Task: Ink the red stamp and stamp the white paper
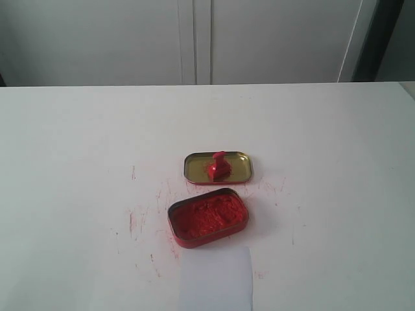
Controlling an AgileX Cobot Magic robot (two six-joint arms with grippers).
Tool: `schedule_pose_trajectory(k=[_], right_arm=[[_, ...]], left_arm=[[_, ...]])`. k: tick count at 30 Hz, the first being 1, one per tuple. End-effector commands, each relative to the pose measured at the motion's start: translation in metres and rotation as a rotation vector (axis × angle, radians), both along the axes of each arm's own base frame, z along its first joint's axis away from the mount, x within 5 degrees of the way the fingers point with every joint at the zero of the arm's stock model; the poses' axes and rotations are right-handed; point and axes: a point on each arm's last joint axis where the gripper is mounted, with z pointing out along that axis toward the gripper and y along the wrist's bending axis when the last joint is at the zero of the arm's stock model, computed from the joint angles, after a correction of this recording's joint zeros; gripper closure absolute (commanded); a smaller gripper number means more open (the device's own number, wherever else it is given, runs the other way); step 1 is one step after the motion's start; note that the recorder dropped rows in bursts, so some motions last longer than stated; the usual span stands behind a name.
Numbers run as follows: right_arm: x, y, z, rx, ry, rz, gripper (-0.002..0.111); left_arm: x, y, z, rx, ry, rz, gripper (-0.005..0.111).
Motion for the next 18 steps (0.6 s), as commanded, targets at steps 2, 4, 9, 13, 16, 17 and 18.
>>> schedule_pose_trajectory(k=[2, 4, 9, 13, 16, 17, 18], right_arm=[[0.011, 0.001, 0.024, -0.005, 0.099, 0.006, 0.108], [0.018, 0.001, 0.031, -0.007, 0.136, 0.007, 0.108], [0.044, 0.003, 0.042, -0.011, 0.247, 0.008, 0.108], [0.065, 0.003, 0.046, -0.013, 0.328, 0.008, 0.108], [0.081, 0.004, 0.045, -0.015, 0.403, 0.009, 0.108], [0.087, 0.004, 0.045, -0.017, 0.429, 0.010, 0.108], [0.092, 0.005, 0.045, -0.018, 0.458, 0.010, 0.108]], left_arm=[[0.000, 0.000, -0.001, -0.009, 0.001, -0.002, 0.107], [0.000, 0.000, -0.001, -0.009, 0.001, -0.002, 0.107], [0.000, 0.000, -0.001, -0.009, 0.001, -0.002, 0.107], [0.000, 0.000, -0.001, -0.009, 0.001, -0.002, 0.107], [0.000, 0.000, -0.001, -0.009, 0.001, -0.002, 0.107], [0.000, 0.000, -0.001, -0.009, 0.001, -0.002, 0.107], [0.000, 0.000, -0.001, -0.009, 0.001, -0.002, 0.107]])
